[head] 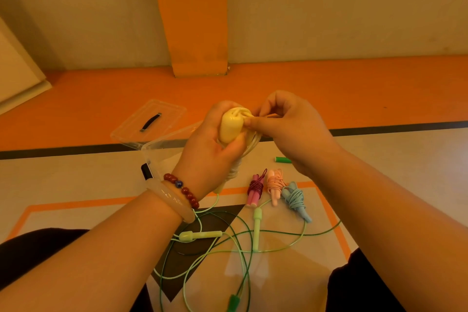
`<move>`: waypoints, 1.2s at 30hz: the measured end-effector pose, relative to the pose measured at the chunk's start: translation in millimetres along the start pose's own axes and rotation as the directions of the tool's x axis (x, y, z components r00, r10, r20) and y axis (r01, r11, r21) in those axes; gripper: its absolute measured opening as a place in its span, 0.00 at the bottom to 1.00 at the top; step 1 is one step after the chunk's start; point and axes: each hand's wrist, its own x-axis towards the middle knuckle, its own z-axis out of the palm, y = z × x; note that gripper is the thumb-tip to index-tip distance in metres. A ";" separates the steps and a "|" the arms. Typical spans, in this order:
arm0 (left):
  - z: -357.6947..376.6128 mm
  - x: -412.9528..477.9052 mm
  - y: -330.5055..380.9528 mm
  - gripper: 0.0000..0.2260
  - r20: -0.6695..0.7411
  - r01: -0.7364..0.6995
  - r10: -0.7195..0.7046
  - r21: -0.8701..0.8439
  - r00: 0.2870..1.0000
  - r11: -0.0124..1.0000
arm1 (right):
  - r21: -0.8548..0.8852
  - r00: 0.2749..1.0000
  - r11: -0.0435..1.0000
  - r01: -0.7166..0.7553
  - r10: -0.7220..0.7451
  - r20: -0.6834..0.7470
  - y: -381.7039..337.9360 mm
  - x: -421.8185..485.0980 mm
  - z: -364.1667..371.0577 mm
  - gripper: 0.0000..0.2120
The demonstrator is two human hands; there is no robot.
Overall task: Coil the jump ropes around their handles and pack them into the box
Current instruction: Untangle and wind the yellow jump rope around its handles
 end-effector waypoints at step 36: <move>-7.4 2.9 -8.2 0.11 0.182 -0.024 -0.006 0.159 0.983 0.987 | 0.504 0.834 0.674 -0.541 0.349 0.428 7.8 4.8 0.0 0.19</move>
